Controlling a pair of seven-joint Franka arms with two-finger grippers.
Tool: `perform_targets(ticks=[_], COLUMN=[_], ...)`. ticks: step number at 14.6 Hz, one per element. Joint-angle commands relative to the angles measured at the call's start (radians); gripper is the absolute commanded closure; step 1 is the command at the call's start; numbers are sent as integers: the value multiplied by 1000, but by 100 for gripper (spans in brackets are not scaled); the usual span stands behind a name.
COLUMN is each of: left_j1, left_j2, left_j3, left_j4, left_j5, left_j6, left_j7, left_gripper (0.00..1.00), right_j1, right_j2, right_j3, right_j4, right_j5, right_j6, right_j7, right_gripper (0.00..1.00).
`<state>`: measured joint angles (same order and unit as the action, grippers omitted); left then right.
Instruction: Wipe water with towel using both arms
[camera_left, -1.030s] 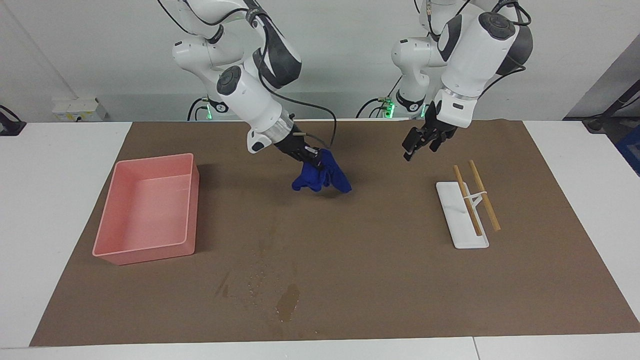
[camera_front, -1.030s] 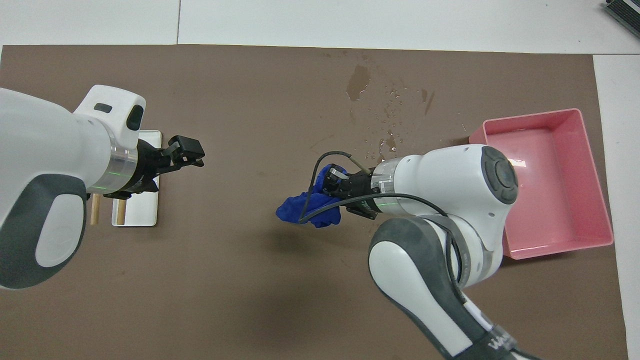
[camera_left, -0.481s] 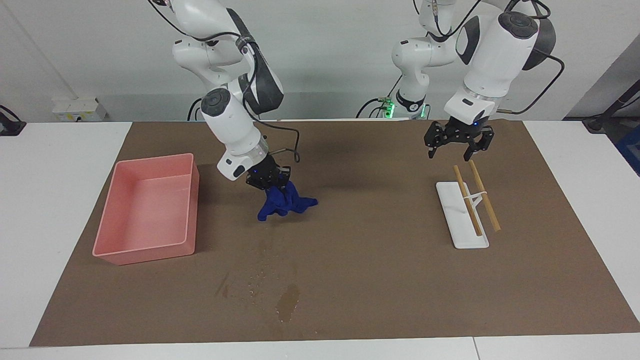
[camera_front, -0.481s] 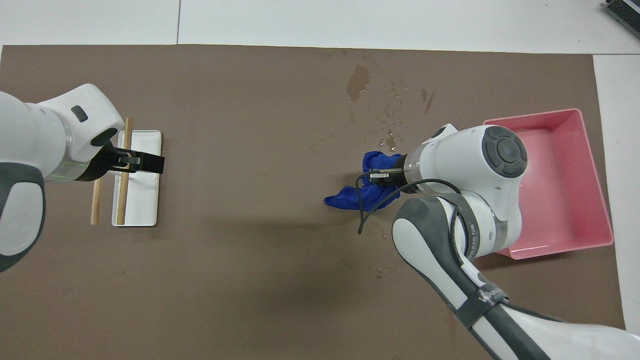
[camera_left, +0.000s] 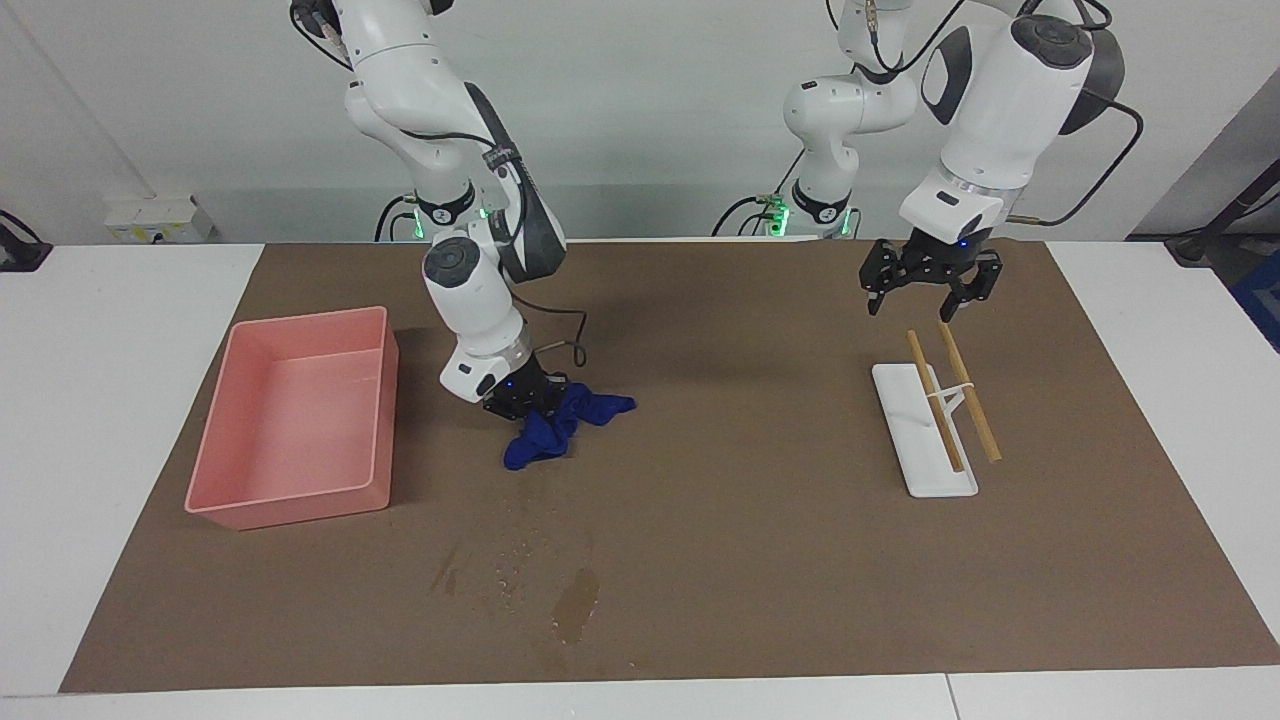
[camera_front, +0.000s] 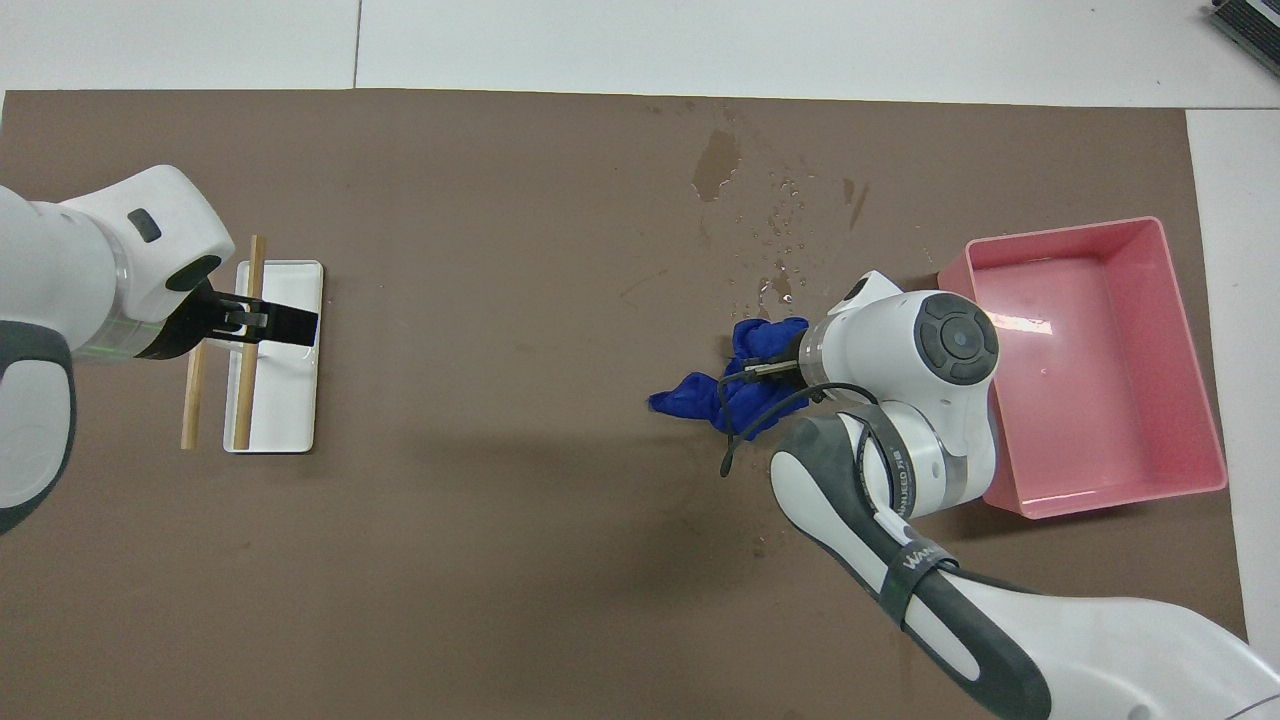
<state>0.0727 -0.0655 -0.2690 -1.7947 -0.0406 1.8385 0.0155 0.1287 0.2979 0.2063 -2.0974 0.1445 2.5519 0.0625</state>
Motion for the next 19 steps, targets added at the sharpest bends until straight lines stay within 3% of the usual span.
perform_targets(ticks=[1, 5, 9, 11, 15, 19], left_j1=[12, -34, -206, -218, -244, -248], left_j2=[47, 50, 105, 119, 112, 63], left_j3=[-3, 46, 255, 264, 267, 324], left_j4=[121, 184, 308, 348, 345, 292], left_j5=[21, 83, 65, 51, 48, 7], left_j6=[-108, -192, -315, -341, -358, -361], left_j7=[14, 27, 67, 77, 81, 83], left_gripper=[0, 0, 0, 0, 0, 0], right_j1=[-58, -58, -60, -72, -101, -118], right_j2=[96, 196, 291, 331, 368, 423], right_j3=[8, 8, 10, 8, 12, 12], right_j4=[78, 198, 333, 388, 453, 542], right_j5=[-87, -144, -233, -282, -400, -418], right_j6=[39, 40, 40, 40, 37, 37], right_j7=[-50, -50, -53, -55, -56, -138], right_gripper=[100, 100, 100, 100, 100, 100])
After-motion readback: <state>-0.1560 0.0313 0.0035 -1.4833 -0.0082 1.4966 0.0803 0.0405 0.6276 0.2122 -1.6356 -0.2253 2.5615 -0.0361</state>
